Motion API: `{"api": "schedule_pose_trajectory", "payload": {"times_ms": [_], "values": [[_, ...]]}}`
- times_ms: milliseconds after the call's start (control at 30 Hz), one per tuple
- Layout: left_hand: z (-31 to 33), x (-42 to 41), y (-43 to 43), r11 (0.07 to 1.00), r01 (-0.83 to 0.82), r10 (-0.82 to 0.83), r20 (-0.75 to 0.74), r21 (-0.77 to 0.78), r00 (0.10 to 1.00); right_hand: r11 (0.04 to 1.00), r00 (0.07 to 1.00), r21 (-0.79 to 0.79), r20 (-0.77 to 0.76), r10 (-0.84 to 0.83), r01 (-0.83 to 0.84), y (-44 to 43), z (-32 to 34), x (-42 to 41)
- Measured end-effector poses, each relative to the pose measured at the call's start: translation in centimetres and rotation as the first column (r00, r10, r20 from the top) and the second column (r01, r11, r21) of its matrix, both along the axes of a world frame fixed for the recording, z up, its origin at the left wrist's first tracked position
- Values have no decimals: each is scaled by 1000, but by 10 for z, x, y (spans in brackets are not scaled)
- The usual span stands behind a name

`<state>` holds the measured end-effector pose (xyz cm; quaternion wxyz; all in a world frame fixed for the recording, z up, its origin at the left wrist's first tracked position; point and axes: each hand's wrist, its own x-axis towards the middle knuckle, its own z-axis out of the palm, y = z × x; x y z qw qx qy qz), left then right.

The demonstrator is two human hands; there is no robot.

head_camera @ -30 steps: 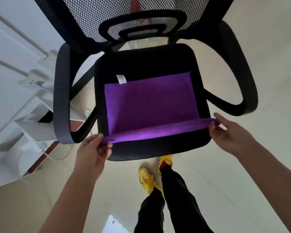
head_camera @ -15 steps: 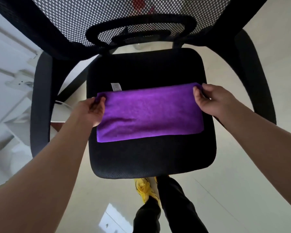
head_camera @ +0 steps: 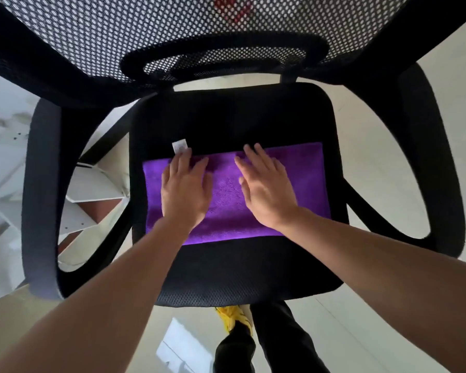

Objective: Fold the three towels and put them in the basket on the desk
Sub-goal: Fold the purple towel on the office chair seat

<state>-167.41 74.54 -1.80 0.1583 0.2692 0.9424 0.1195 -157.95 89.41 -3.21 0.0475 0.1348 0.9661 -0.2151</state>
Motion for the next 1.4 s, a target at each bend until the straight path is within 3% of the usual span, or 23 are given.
{"api": "schedule_pose_trajectory", "payload": {"times_ms": [100,267,333,467,567,700,867,967,1033,1133,1233,1300,1400], "values": [[-27,-4,-31,986,102,-109,-39,-134,993,979,989,166,110,98,-115,32,-21,15],[-33,-16,-41,962,132,-151,-60,-240,987,959,963,280,241,-123,53,103,-25,36],[-27,-10,-31,970,99,-124,-104,-222,987,947,956,300,224,-188,116,97,-19,33],[-24,33,-14,962,257,-269,-144,-96,952,968,996,236,14,-86,80,33,-8,28],[-36,56,-39,952,276,-292,-133,-129,947,969,999,244,48,23,-34,-2,-20,56],[-44,57,-86,955,260,-284,-176,-144,943,950,995,306,98,27,-56,23,-33,105],[-36,64,-119,974,181,-203,-171,-137,964,960,983,271,146,-113,70,49,-25,131],[-24,65,-128,984,168,-178,-197,-67,964,952,961,167,59,-271,258,52,-9,134],[-14,54,-120,980,198,-187,-227,26,956,868,868,1,-13,-496,496,51,6,121],[-8,26,-94,924,381,-372,-159,26,914,656,669,-130,146,-729,743,58,18,92],[-6,0,-75,867,476,-474,48,-150,879,579,596,-161,335,-730,799,67,17,74],[-7,-8,-71,848,478,-471,85,-231,878,568,586,-181,418,-694,803,72,14,69],[-11,-10,-67,832,462,-461,78,-307,884,451,550,-316,511,-660,835,77,18,63]]}}
